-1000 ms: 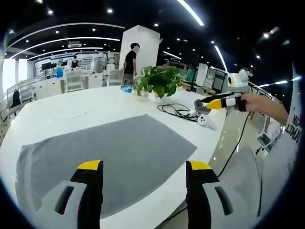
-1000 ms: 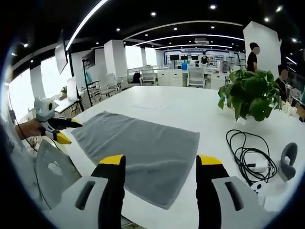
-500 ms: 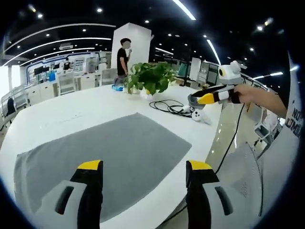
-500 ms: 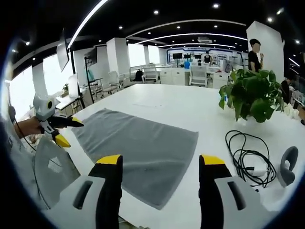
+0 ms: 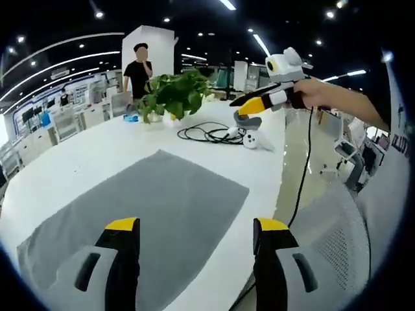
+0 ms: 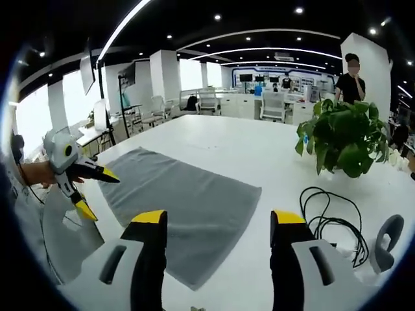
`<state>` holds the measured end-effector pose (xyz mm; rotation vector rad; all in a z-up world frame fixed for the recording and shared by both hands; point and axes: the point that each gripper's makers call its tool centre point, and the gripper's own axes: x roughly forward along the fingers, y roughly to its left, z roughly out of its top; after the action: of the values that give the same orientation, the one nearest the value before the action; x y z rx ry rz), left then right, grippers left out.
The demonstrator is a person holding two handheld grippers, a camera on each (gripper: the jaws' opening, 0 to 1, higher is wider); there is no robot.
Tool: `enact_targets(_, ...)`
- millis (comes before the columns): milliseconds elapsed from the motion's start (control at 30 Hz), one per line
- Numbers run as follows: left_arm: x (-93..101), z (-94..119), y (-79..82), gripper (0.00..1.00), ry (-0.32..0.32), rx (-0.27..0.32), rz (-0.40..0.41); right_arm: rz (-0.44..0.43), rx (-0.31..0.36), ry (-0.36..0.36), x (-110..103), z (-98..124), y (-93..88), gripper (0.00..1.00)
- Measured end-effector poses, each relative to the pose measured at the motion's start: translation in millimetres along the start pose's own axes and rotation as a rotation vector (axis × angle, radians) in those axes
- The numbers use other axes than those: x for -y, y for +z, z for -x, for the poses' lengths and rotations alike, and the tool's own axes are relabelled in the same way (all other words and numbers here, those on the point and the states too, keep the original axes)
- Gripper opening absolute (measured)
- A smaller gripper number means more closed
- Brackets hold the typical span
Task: Fold the towel on the table until its edges align and the towel forms a compact rectangular stack.
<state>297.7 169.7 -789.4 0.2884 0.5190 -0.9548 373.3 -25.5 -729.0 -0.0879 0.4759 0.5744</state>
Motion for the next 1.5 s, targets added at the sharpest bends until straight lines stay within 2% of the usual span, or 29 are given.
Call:
enact_targets(100,5.8,-12,7.8,0.73,-0.033,0.014,-0.026,0.011,0.002,-0.003,8,-6,4.0,0.65)
enact_targets(167,12.1,-20,15.9,0.73,-0.064,0.050,-0.043,0.014,0.001,-0.002,12,-11,5.9,0.64)
enact_targets(300,23.7,-38,17.0,0.72,-0.118,0.038,-0.086,0.021,-0.012,0.016,15,-26,5.5,0.63)
enact_targets(333,29.1,-44,16.7,0.72,-0.145,0.027,-0.084,0.023,-0.014,0.018,16,-28,5.7,0.63)
enact_targets(400,41.2,-53,27.8,0.71,-0.205,0.073,-0.018,0.030,-0.014,0.022,19,-35,7.6,0.62)
enact_targets(433,43.4,-57,29.9,0.71,-0.214,0.076,-0.028,0.029,-0.012,0.021,21,-38,8.7,0.62)
enact_targets(500,48.3,-66,29.8,0.69,-0.228,0.057,-0.121,0.018,-0.005,0.018,27,-45,11.2,0.61)
enact_targets(567,54.7,-75,25.4,0.68,-0.250,0.026,-0.168,0.014,0.004,0.013,32,-52,13.4,0.59)
enact_targets(667,60.1,-86,21.1,0.63,-0.262,0.014,-0.207,0.014,-0.001,0.007,36,-65,13.1,0.59)
enact_targets(867,62.4,-108,11.2,0.62,-0.274,-0.009,-0.236,0.022,-0.042,0.006,42,-85,5.5,0.58)
enact_targets(900,62.8,-111,10.4,0.61,-0.280,-0.008,-0.234,0.021,-0.043,0.007,43,-88,5.0,0.57)
enact_targets(933,66.1,-117,9.1,0.60,-0.302,-0.003,-0.199,0.019,-0.029,0.005,45,-93,5.7,0.57)
enact_targets(1000,70.4,-126,4.7,0.59,-0.334,-0.015,-0.185,0.003,0.011,0.008,47,-102,10.3,0.56)
enact_targets(1100,72.9,-132,2.2,0.57,-0.343,-0.019,-0.187,-0.014,0.004,-0.004,52,-113,8.8,0.54)
enact_targets(1333,80.4,-141,3.8,0.54,-0.363,-0.019,-0.187,0.005,-0.033,0.000,54,-131,2.9,0.51)
enact_targets(1500,87.2,-155,10.5,0.52,-0.355,-0.010,-0.188,-0.011,-0.062,0.014,56,-144,-6.0,0.50)
